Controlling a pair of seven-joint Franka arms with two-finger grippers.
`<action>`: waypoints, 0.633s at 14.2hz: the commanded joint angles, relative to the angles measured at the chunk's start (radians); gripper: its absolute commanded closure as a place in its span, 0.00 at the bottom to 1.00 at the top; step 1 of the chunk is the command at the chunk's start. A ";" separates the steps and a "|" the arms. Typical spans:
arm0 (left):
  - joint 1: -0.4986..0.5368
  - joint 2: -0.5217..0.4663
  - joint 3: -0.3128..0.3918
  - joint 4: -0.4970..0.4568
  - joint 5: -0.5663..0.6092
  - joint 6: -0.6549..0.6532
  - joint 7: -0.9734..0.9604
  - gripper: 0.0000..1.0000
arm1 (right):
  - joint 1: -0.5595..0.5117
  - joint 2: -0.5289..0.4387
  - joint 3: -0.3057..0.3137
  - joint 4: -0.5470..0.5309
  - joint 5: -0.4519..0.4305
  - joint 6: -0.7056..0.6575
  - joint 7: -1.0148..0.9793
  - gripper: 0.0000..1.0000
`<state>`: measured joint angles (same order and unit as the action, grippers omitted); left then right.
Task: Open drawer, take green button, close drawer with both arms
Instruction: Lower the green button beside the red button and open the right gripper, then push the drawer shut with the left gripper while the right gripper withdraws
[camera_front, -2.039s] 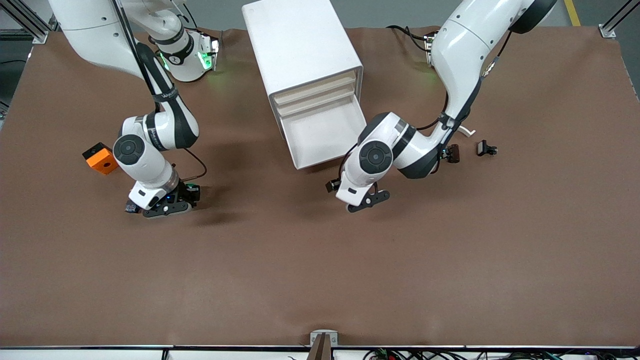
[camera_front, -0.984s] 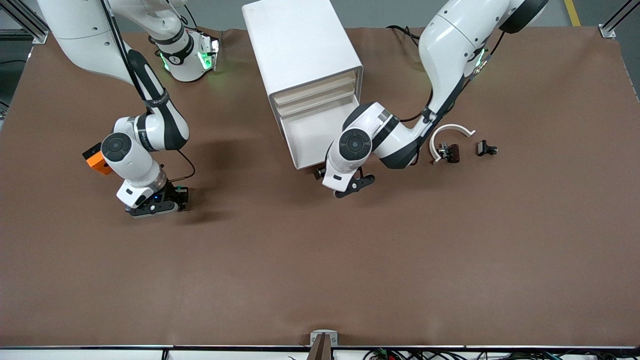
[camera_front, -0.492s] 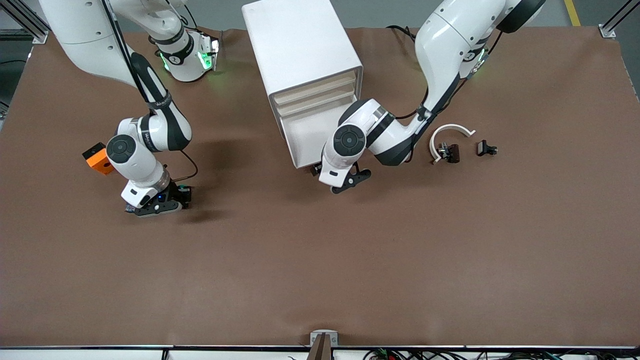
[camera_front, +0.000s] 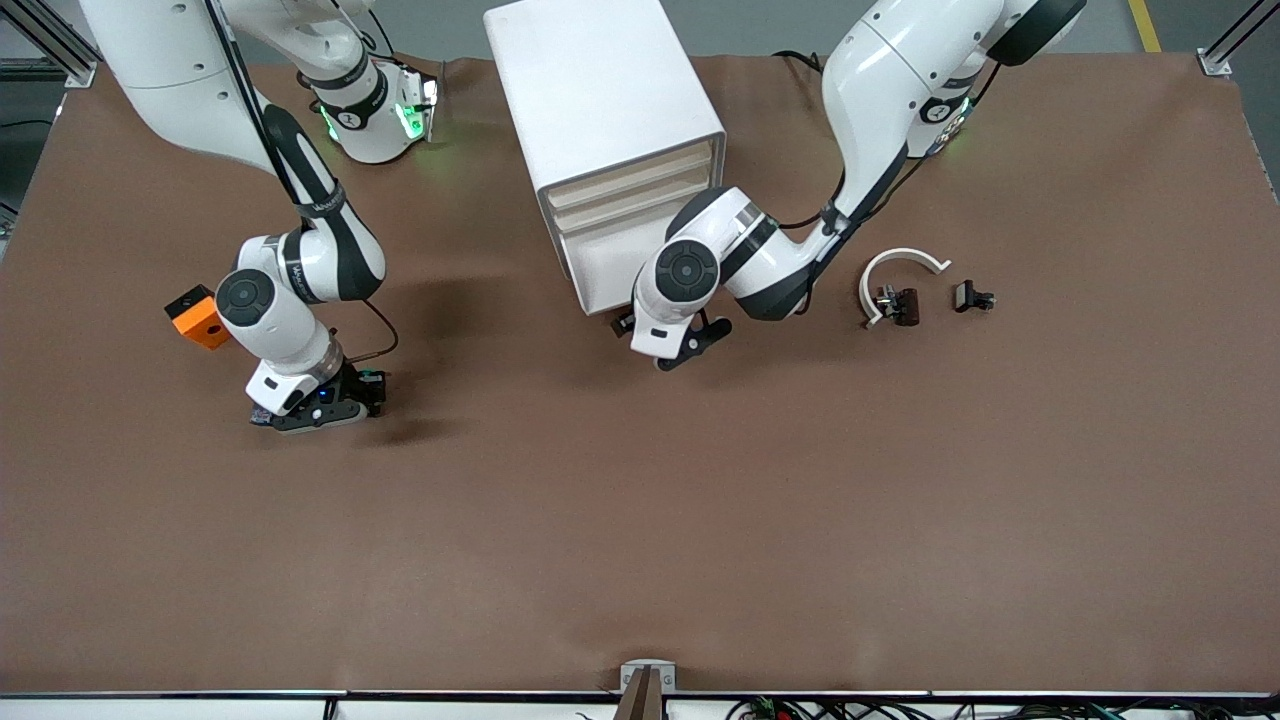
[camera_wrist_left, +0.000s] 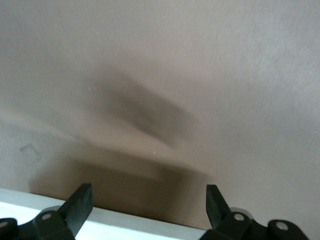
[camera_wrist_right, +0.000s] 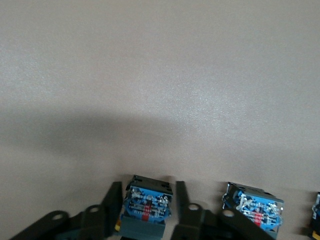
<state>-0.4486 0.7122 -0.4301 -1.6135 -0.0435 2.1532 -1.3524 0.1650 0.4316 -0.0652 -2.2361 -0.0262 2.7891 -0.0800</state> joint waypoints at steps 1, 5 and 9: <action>0.004 -0.003 -0.022 -0.006 -0.021 -0.025 -0.027 0.00 | -0.025 -0.005 0.019 -0.004 -0.006 0.009 -0.001 0.00; 0.002 -0.003 -0.045 -0.020 -0.059 -0.044 -0.028 0.00 | -0.027 -0.020 0.019 0.004 -0.006 0.000 -0.004 0.00; 0.002 -0.002 -0.058 -0.017 -0.101 -0.050 -0.073 0.00 | -0.039 -0.088 0.018 0.097 -0.008 -0.242 -0.004 0.00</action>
<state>-0.4491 0.7126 -0.4776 -1.6326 -0.1128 2.1160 -1.3987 0.1618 0.4065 -0.0655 -2.1894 -0.0262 2.6876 -0.0800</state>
